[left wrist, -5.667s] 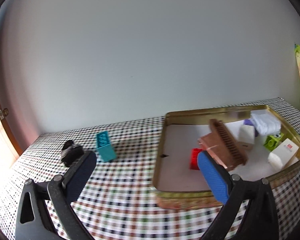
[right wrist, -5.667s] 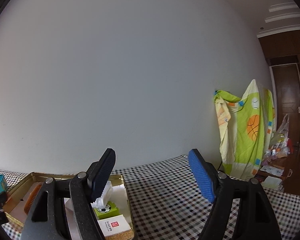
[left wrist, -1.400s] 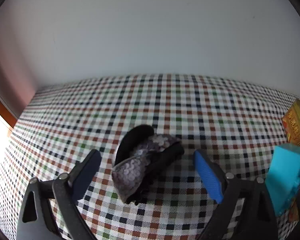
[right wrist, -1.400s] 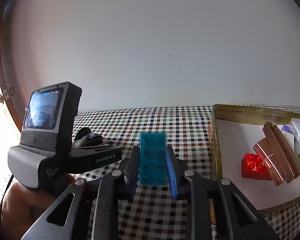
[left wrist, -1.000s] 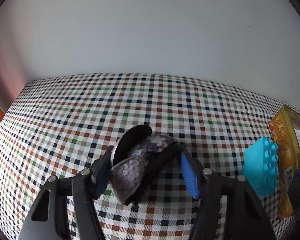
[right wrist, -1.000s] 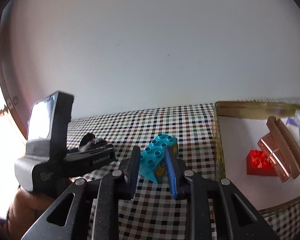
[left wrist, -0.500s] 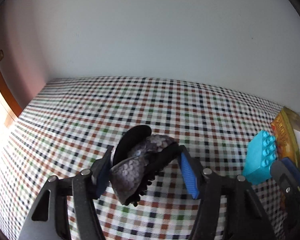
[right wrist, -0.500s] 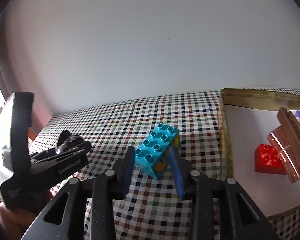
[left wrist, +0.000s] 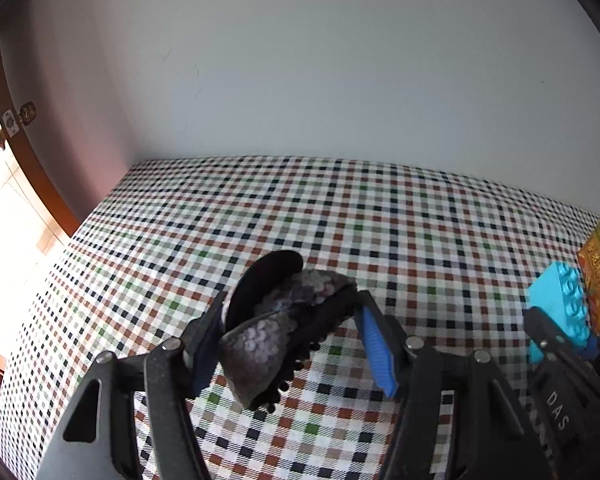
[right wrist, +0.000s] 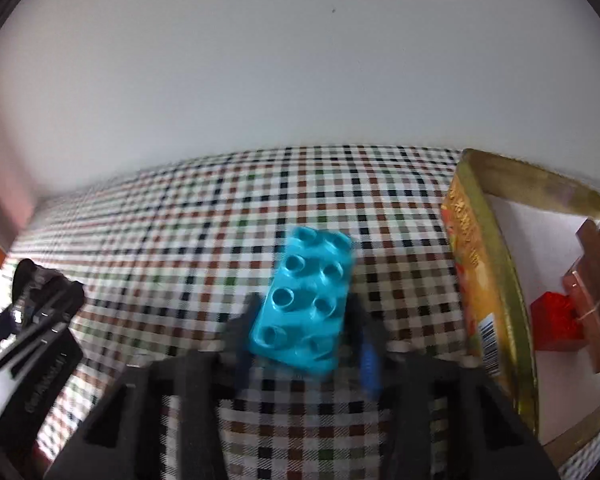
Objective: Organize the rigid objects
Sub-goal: 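Grasp the black claw clip with the left gripper while the right gripper lifts the teal brick, then carry the black claw clip with the left gripper while the right gripper carries the teal brick over the tin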
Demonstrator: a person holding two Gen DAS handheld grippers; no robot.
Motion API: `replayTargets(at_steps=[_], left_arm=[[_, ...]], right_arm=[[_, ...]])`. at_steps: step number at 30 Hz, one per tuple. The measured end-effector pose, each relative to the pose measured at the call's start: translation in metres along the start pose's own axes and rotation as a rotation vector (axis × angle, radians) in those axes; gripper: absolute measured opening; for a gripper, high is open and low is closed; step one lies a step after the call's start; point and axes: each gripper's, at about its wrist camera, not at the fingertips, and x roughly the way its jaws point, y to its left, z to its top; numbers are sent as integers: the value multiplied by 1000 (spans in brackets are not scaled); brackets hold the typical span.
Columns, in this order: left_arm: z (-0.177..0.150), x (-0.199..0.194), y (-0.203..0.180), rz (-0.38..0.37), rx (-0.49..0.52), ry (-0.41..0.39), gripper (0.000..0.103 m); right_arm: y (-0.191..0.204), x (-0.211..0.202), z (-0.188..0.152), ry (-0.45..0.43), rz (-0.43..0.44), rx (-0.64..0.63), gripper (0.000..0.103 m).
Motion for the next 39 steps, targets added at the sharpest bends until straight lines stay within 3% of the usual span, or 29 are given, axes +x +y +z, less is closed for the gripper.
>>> replayTargets(at_steps=[4,6,12,18,29,39], left_arm=[[10,7,5,-19,-15,24,62],[11,7,7,-24,-14,25,62],[14,14,13,-28,-4,1,62],[2,-11,14,-17,-17,-45,62],[-24,-76,20,-7,-79,-177,62],[-46,-136,21,-50,-121,-276,62]], right_arm=[[-8,-6,-2,-9,40,1,34],[-13,-14,-4,-38,103,22,34],[-21,-71,-22,-282,184,-38,34],[-23,-106,-35,-445,173,-73,34],[-28,-121,-48,-493,180,-113,34],[-40,-150,-65,-541,150,-137,34]])
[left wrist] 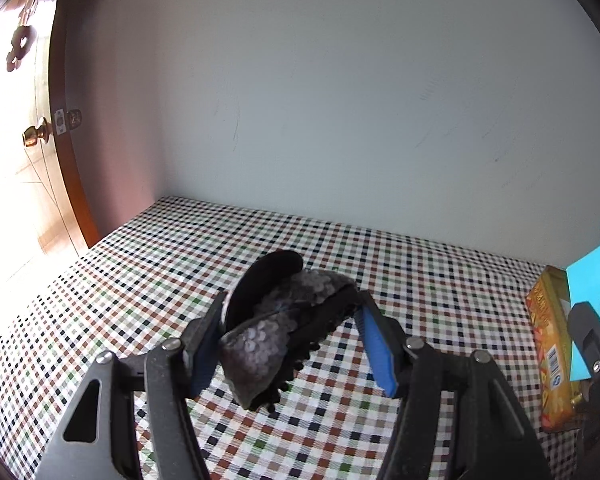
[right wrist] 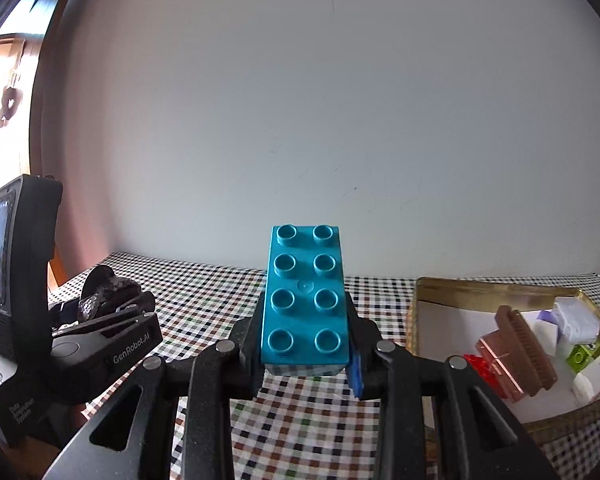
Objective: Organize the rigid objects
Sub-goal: 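Carry the black claw clip with the left gripper while the right gripper carries the teal brick over the tin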
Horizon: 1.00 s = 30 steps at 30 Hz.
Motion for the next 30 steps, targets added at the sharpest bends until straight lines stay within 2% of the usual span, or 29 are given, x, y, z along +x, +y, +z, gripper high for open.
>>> replayTargets(at_steps=[14,20,30], left_arm=[[-26,-71,-44,-56,18,-34,62],[-30,-96,-51,-71,33,-50,62],[-40,-121,-92,-87,48,-47,62]], right_arm=[[-8,-43,-5,-38,-30,-9,34],[-17,-58,-4,-55,-48,-9,34],[-31,-84,-4,-74,-76,1,34]])
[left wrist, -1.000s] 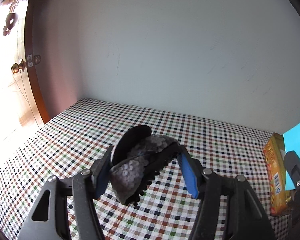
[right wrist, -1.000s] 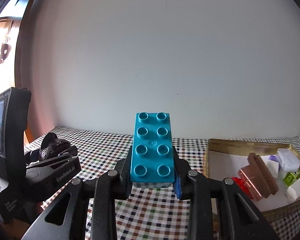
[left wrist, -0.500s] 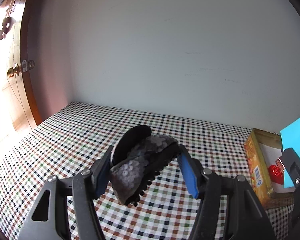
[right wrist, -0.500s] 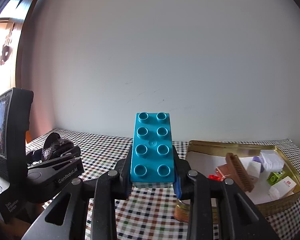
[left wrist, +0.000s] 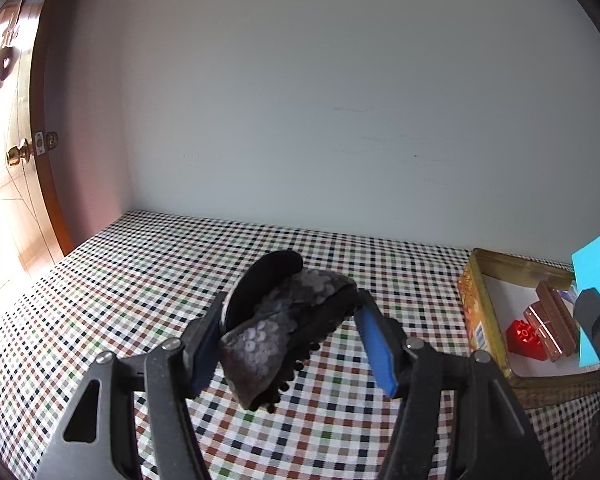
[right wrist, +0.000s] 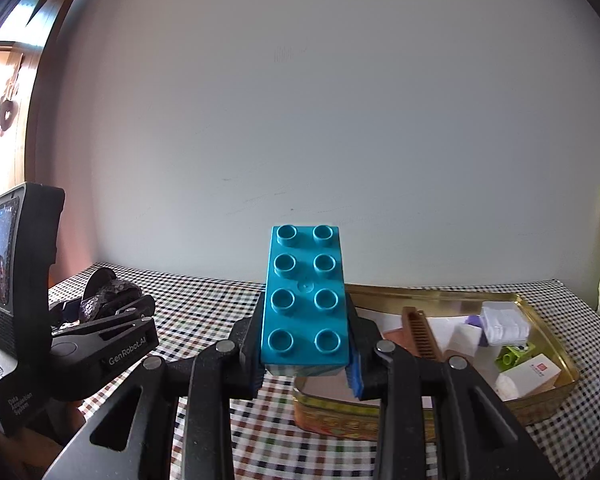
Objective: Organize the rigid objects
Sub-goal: 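Carry the black claw clip with the left gripper while the right gripper carries the teal brick over the tin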
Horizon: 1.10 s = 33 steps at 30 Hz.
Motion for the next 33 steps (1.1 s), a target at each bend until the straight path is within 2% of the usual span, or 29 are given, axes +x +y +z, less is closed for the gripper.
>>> replayTargets(at_steps=[17,33], left_arm=[[6,-35,-70,-52,58,-23,62],[4,-34,-115,-102,113,-42,62]], right_arm=[[-37,-29,9,-25,-69,29,34],[-81,-52,17,-46,-154,59,34]])
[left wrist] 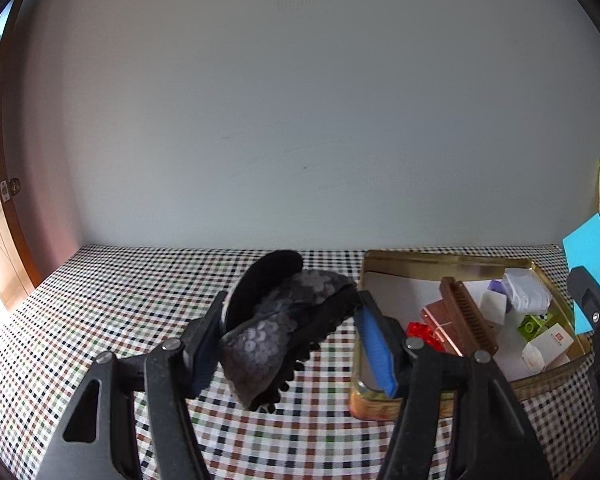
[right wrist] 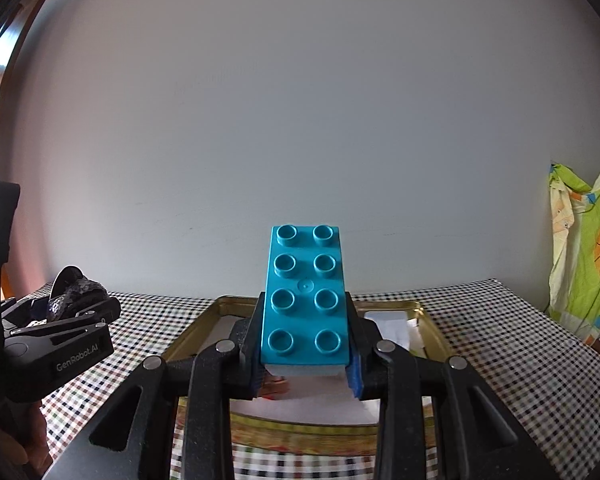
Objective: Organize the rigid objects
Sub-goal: 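Carry the black claw clip with the left gripper while the right gripper carries the teal brick over the tin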
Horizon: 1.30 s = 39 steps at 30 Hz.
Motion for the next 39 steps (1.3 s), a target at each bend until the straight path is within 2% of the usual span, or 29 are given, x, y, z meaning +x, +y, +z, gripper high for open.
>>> replayTargets(at_steps=[23,34,39], left_arm=[[10,-4,-66,-90,65,-5,62],[7,4,-98,-141,100,12,62],[6,4,-112,-169,117,6,62]], right_arm=[[-57,-6,9,-26,-116,39,34],[-96,20,5,-27,-171,25,34],[-95,26,5,-28,-179,-1,34]])
